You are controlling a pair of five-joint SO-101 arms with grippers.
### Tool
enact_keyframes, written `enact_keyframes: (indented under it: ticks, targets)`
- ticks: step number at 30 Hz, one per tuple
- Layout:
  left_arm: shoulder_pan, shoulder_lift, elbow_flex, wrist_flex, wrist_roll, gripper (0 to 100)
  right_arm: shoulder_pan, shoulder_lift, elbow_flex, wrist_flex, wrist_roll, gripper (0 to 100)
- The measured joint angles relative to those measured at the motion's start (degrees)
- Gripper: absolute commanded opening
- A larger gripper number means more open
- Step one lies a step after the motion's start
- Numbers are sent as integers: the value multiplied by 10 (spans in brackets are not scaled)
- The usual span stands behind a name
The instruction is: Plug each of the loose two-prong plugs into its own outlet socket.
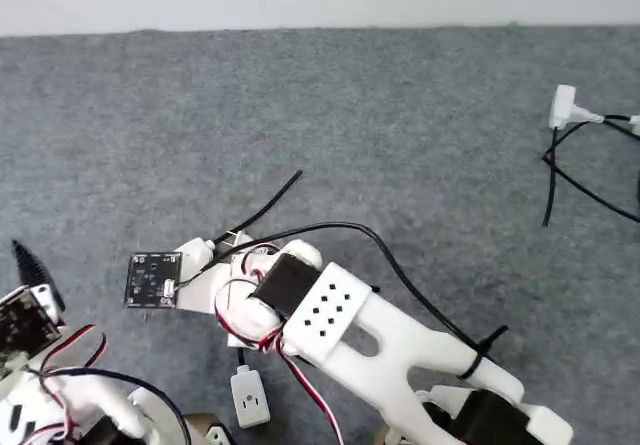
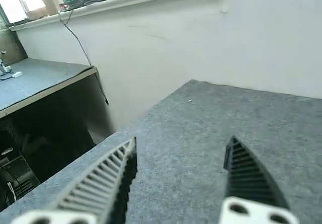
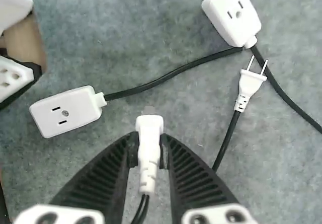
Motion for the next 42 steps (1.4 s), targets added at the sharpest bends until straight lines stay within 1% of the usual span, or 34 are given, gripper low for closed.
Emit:
enact_keyframes:
  ticks: [2,6,11,15,19,22,27,32,35,42]
  targets:
    - [-1,0,-3,0,-1,284,12,8,0,0,0,9]
    - [23,0,6,0,-1,284,51,11,0,-8,3,9]
    - [24,0,43,2,-2,284,52,46,-1,-72,-9,9]
    - [-10,0,32,23,-1,284,52,113,-13,-107,-36,9]
    - [-20,0,7,69,-1,284,52,191,-60,-103,-65,9]
    - [-23,0,4,73,-1,284,51,232,-95,-54,-70,9]
    - [-23,0,-39,57,-1,284,4,243,-130,40,-73,9]
    - [-23,0,-94,57,-4,284,-49,227,-137,69,-75,9]
    - [-23,0,-114,57,-20,284,-82,202,-137,92,-76,9]
    - [-23,0,-165,57,-44,284,-142,149,-137,135,-126,9]
